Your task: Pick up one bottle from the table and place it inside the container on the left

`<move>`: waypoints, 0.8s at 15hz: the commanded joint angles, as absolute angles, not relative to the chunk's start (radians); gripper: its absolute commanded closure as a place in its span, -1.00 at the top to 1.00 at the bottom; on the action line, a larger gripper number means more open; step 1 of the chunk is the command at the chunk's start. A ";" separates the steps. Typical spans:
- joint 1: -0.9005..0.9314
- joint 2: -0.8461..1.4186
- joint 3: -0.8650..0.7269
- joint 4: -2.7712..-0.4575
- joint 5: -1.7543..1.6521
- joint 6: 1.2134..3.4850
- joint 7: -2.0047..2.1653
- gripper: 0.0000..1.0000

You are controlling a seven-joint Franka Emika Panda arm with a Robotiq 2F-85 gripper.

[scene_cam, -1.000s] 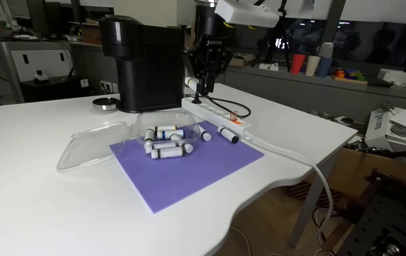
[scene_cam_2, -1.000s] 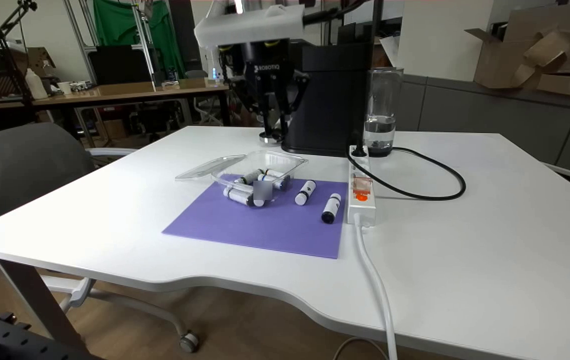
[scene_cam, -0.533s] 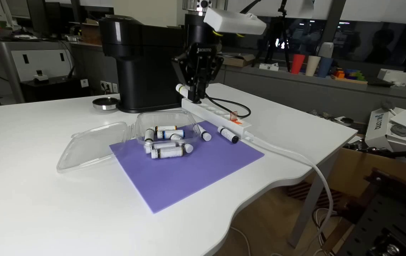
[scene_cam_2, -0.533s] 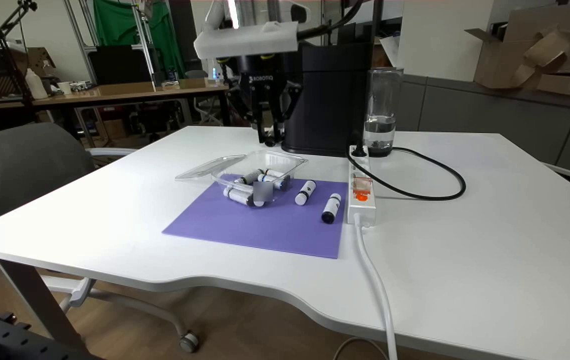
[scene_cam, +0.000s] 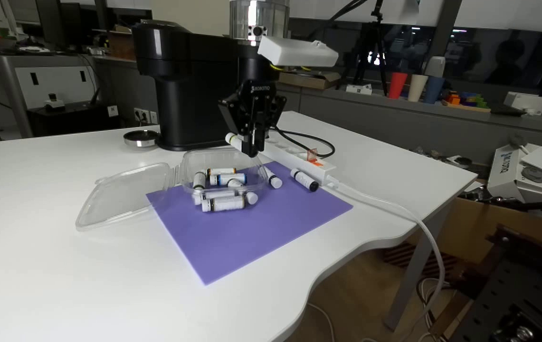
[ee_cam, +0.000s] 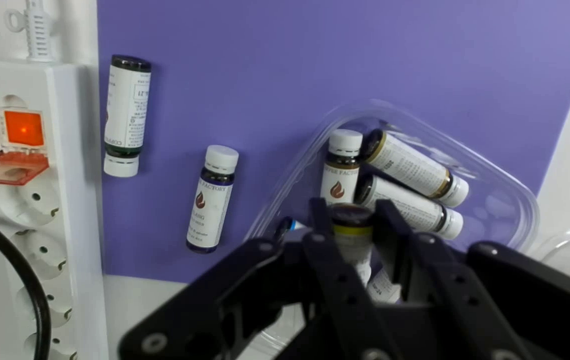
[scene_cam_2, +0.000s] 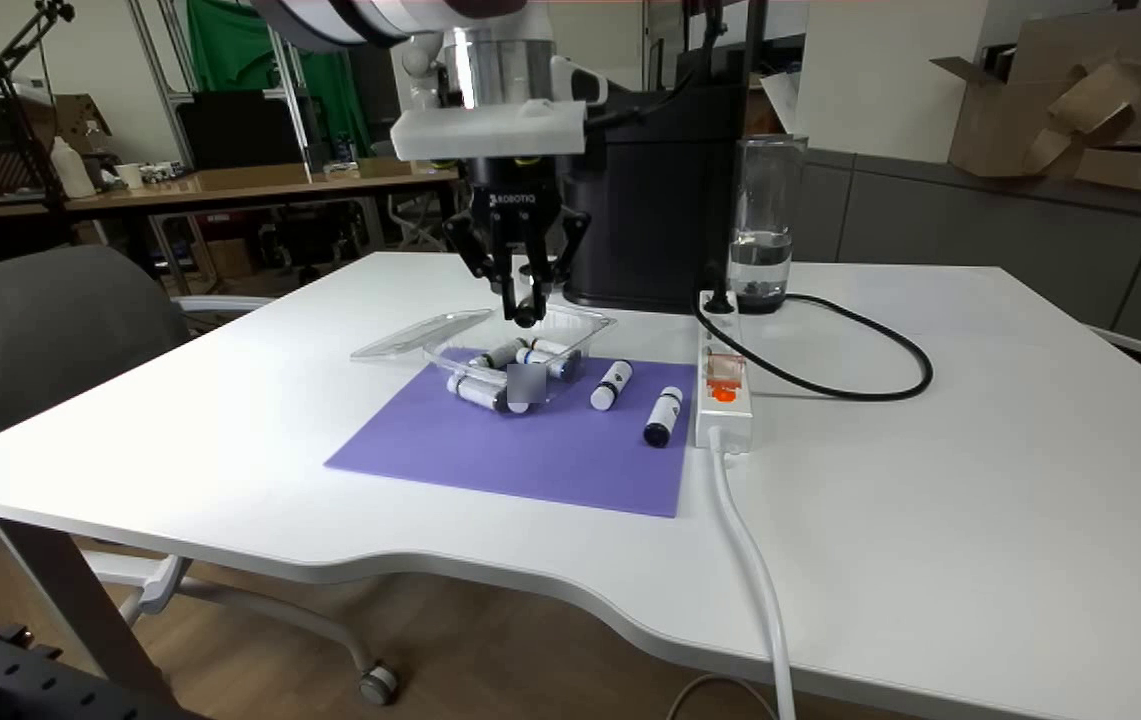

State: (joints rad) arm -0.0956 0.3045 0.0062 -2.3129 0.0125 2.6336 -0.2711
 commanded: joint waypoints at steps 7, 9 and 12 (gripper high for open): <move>-0.094 0.415 0.025 -2.194 -0.009 2.568 -0.297 -0.86; -0.092 0.433 0.027 -2.172 -0.012 2.552 -0.296 -0.86; -0.088 0.453 0.026 -2.144 -0.020 2.538 -0.291 0.20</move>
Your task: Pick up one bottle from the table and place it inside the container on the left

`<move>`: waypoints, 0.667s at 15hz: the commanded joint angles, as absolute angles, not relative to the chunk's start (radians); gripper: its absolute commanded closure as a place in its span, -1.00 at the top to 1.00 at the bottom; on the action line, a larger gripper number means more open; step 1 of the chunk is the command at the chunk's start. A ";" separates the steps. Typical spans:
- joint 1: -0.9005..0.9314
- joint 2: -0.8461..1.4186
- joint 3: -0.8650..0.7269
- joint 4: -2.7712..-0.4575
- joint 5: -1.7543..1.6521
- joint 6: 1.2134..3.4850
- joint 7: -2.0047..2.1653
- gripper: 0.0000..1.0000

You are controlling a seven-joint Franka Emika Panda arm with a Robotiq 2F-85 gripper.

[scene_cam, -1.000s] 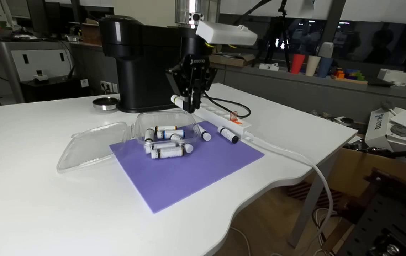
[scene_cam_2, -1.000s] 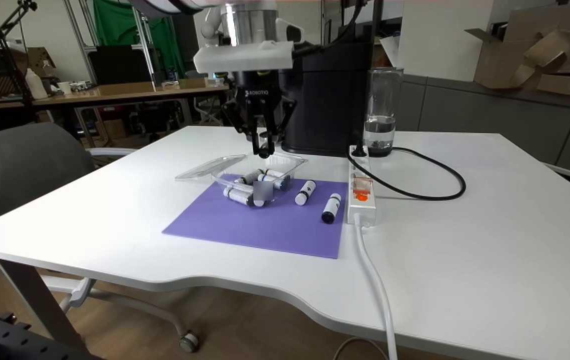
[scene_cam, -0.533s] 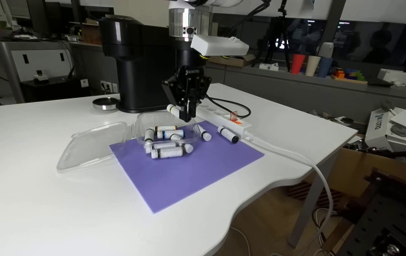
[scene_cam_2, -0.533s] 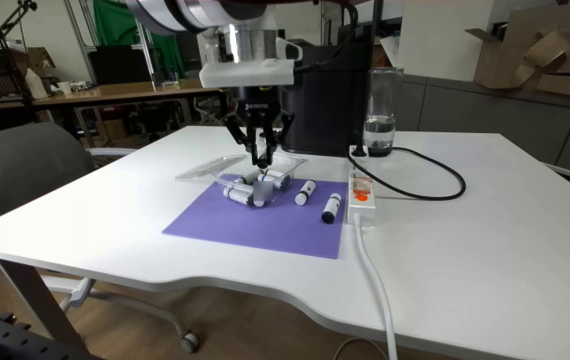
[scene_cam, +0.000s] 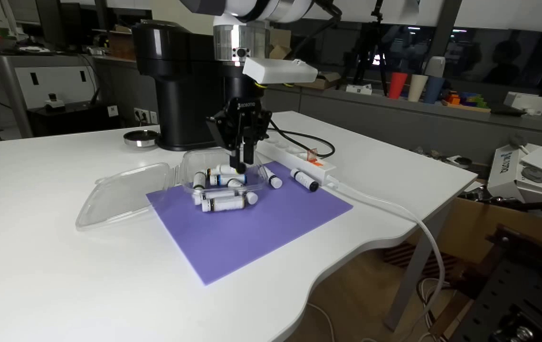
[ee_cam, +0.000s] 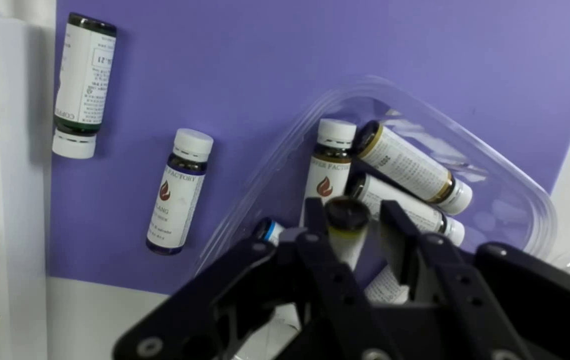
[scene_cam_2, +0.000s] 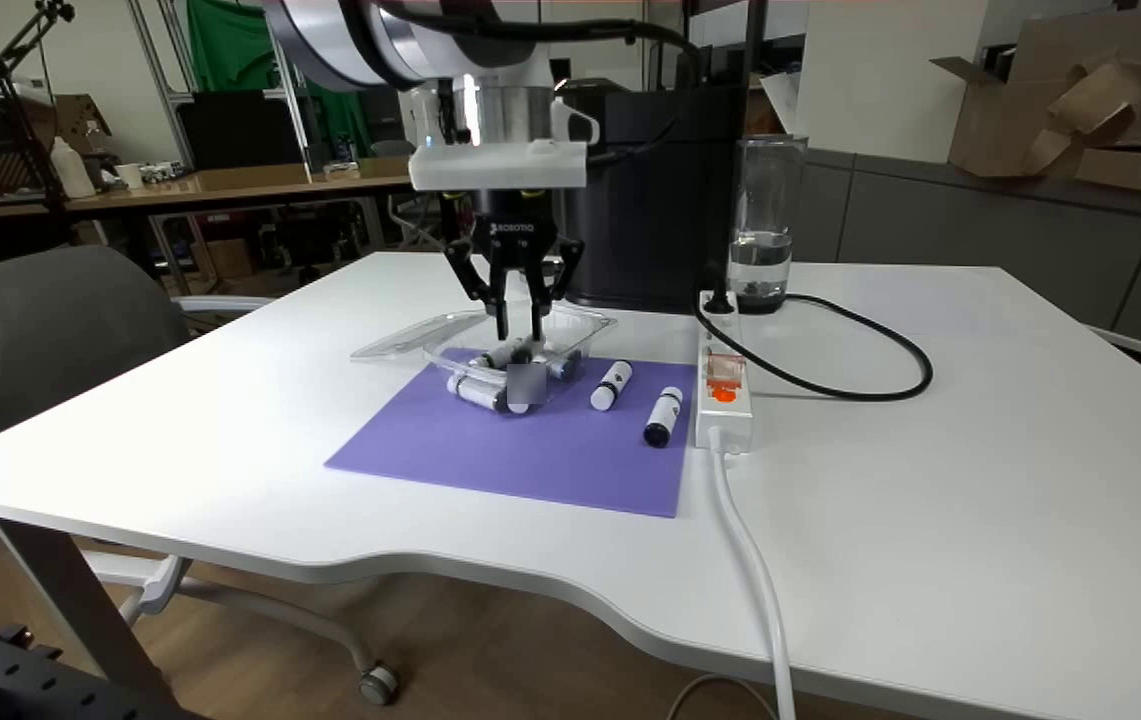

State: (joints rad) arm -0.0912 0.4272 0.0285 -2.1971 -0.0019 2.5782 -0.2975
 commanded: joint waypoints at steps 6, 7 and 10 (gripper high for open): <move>-0.074 0.441 0.017 -2.140 -0.038 2.549 -0.272 0.97; -0.066 0.430 0.010 -2.149 -0.054 2.559 -0.261 1.00; -0.038 0.376 -0.012 -2.180 -0.093 2.552 -0.195 1.00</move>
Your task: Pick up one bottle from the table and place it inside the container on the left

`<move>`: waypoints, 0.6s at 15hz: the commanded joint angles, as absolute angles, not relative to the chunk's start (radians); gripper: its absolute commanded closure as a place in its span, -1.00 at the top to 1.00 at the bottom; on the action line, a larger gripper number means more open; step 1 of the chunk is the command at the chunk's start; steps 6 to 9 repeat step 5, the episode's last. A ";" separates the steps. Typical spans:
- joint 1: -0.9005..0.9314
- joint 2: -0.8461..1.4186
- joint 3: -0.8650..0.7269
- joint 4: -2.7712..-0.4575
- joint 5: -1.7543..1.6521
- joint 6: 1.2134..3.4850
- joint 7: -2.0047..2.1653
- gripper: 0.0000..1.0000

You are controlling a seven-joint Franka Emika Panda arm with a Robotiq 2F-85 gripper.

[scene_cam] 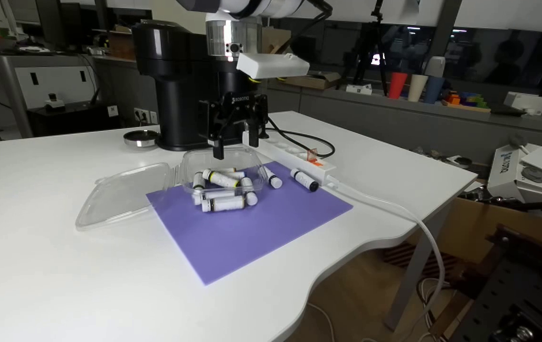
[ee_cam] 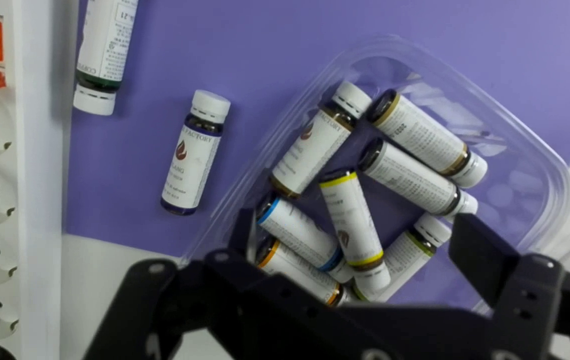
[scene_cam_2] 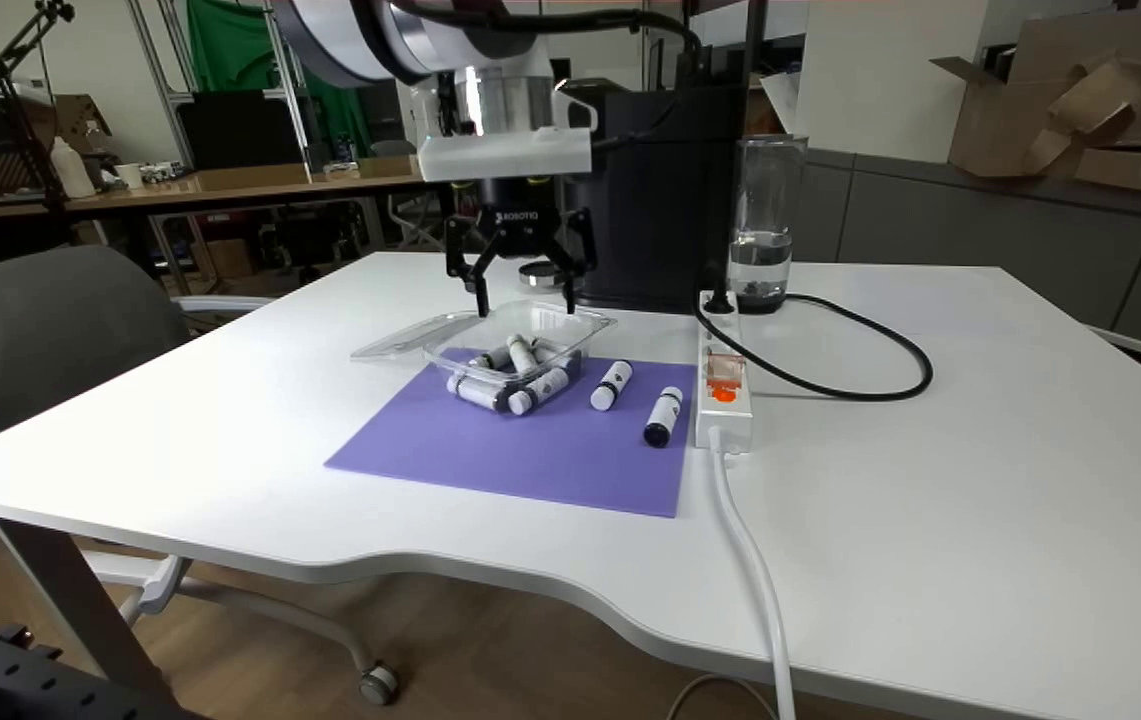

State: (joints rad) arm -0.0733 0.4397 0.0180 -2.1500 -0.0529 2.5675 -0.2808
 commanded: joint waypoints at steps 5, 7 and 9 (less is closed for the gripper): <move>-0.010 0.278 -0.039 -2.233 -0.112 2.511 -0.080 1.00; -0.010 0.278 -0.039 -2.233 -0.112 2.511 -0.080 1.00; -0.010 0.278 -0.039 -2.233 -0.112 2.511 -0.080 1.00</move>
